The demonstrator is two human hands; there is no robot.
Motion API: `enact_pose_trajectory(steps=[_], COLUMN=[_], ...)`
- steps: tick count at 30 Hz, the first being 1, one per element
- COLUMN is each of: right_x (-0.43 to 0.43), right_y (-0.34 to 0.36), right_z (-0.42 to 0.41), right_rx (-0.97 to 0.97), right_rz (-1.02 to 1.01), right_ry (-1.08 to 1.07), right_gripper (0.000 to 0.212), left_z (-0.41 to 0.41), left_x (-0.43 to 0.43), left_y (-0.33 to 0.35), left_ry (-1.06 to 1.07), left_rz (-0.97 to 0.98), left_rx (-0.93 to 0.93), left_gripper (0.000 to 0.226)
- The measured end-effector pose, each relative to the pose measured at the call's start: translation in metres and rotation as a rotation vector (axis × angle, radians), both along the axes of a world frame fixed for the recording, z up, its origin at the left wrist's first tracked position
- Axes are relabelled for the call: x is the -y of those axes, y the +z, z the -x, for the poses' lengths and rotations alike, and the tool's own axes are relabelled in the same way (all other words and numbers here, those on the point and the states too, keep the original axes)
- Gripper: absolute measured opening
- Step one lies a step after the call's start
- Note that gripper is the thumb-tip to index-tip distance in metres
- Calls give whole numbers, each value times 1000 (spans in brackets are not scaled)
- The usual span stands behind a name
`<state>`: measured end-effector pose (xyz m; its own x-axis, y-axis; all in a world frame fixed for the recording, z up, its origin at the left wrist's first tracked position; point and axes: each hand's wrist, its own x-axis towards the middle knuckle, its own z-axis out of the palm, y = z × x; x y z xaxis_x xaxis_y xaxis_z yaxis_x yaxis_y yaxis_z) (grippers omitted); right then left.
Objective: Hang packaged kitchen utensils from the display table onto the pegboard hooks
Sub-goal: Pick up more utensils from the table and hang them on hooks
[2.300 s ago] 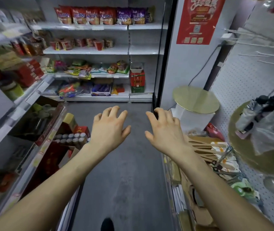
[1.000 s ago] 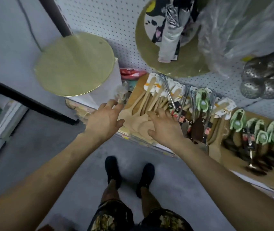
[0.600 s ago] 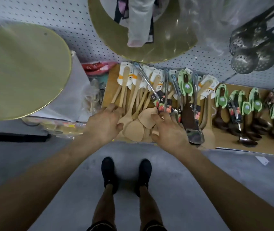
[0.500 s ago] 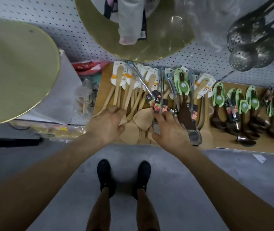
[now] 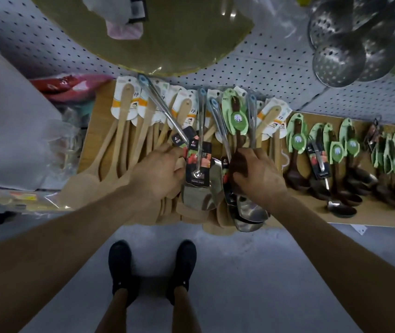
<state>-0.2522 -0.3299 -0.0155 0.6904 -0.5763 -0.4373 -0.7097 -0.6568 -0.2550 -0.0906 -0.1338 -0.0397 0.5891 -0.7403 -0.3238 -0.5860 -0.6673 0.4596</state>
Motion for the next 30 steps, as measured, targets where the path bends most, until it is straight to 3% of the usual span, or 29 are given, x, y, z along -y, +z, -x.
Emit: enact_pose_trajectory(steps=[6,17,21,25,30], right_x=[21,36,43,46,48], right_y=[-24,-50,-57,-59,-54], right_z=[-21,-62,-68,-73,-66], right_rx=[134,233,273,325,480], right_rz=[-48,-64,-79,-112,-330], right_ry=[-40,-246,-326,-386,-468], right_gripper=[57,59,62,64,73], left_z=[0,-12,-21,-25,-27], left_x=[38,87,97,101,101], left_y=[-24,-52,-59,-68,-66], left_ry=[-23,-91,-73,-50,31], left_rz=[91,-49,-88,-9,115], left_rx=[43,346,294,224,107], left_gripper=[49,59,58,57,65])
